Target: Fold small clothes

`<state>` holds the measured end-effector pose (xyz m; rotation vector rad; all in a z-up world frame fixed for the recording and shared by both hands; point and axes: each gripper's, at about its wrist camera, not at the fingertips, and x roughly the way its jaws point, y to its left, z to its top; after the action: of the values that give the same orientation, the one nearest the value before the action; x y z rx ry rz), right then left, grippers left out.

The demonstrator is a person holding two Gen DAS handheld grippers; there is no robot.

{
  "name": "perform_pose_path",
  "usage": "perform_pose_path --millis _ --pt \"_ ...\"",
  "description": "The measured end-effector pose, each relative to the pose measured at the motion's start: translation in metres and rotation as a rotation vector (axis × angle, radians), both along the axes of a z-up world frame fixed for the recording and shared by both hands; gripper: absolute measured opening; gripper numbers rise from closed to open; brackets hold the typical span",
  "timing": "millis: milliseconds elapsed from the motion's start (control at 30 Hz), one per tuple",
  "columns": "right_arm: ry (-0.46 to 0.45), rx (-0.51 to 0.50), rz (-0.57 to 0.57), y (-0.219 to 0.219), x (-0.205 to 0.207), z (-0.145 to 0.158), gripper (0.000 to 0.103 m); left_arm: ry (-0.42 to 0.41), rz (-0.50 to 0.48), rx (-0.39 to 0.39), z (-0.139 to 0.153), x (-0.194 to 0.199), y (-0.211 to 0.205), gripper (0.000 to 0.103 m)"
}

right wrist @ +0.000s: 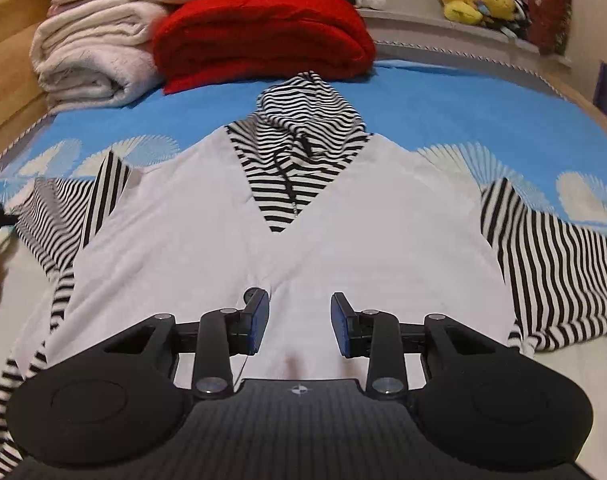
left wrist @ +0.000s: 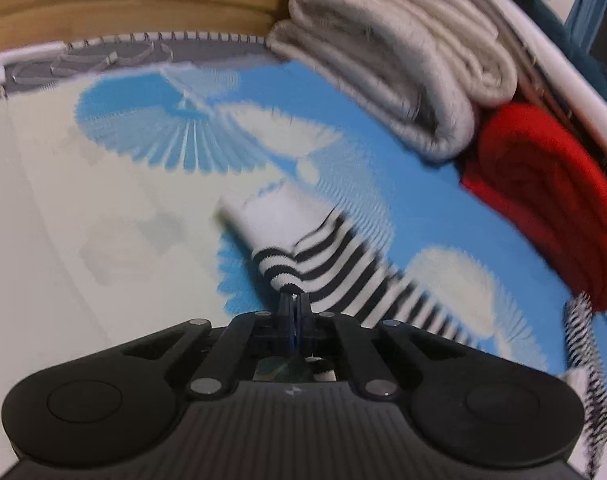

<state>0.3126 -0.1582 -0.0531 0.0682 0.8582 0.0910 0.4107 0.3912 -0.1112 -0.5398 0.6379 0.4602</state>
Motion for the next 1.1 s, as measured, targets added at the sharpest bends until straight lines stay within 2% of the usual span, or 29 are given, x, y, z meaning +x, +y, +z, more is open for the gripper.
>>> perform_pose_path --millis 100,133,233,367,400,433,467,500,533,600,667,767,833,900,967,1100 --pt "-0.007 0.03 -0.037 -0.01 0.001 0.006 0.021 -0.087 -0.037 0.043 0.049 -0.005 -0.033 0.0" --pt "-0.012 0.039 -0.058 -0.014 0.001 0.009 0.02 -0.117 -0.073 0.067 0.066 -0.007 -0.052 0.0" --pt "-0.023 0.066 -0.122 -0.031 0.004 0.014 0.019 -0.203 -0.251 0.118 0.112 -0.014 -0.134 0.0" --pt "-0.03 0.098 -0.218 -0.055 0.008 0.019 0.019 -0.256 -0.495 0.07 0.137 -0.038 -0.264 0.0" --pt "-0.034 0.103 -0.235 -0.06 0.009 0.02 0.019 -0.242 -0.582 0.07 0.134 -0.044 -0.306 0.001" --pt "-0.038 0.105 -0.251 -0.065 0.009 0.021 0.019 -0.206 -0.681 0.06 0.125 -0.046 -0.34 0.007" --pt "-0.041 0.107 -0.268 -0.07 0.01 0.022 0.02 -0.14 -0.801 0.048 0.114 -0.047 -0.372 0.012" --pt "-0.042 0.112 -0.285 -0.076 0.01 0.022 0.02 -0.071 -0.886 0.044 0.102 -0.05 -0.397 0.013" --pt "-0.043 0.12 -0.3 -0.082 0.01 0.023 0.02 -0.035 -0.911 0.04 0.094 -0.057 -0.411 0.013" --pt "-0.036 0.146 -0.314 -0.095 0.011 0.021 0.027 -0.027 -0.876 -0.02 0.086 -0.064 -0.404 0.016" --pt "-0.031 0.169 -0.32 -0.103 0.012 0.018 0.036 0.015 -0.773 -0.08 0.081 -0.057 -0.379 0.017" --pt "-0.002 0.184 -0.283 -0.102 0.018 0.006 0.037 0.043 -0.572 -0.049 0.077 -0.043 -0.331 0.017" --pt "-0.002 0.194 -0.247 -0.092 0.022 0.001 0.037 0.101 -0.438 -0.011 0.071 -0.033 -0.304 0.017" --pt "-0.008 0.201 -0.167 -0.071 0.03 -0.005 0.037 0.15 -0.316 -0.028 0.064 -0.023 -0.277 0.018" --pt "-0.013 0.187 -0.062 -0.044 0.038 -0.01 0.037 0.175 -0.246 -0.066 0.061 -0.019 -0.253 0.018" --pt "-0.057 0.096 0.19 0.028 0.041 -0.023 0.038 0.199 -0.224 -0.111 0.061 -0.014 -0.234 0.021"
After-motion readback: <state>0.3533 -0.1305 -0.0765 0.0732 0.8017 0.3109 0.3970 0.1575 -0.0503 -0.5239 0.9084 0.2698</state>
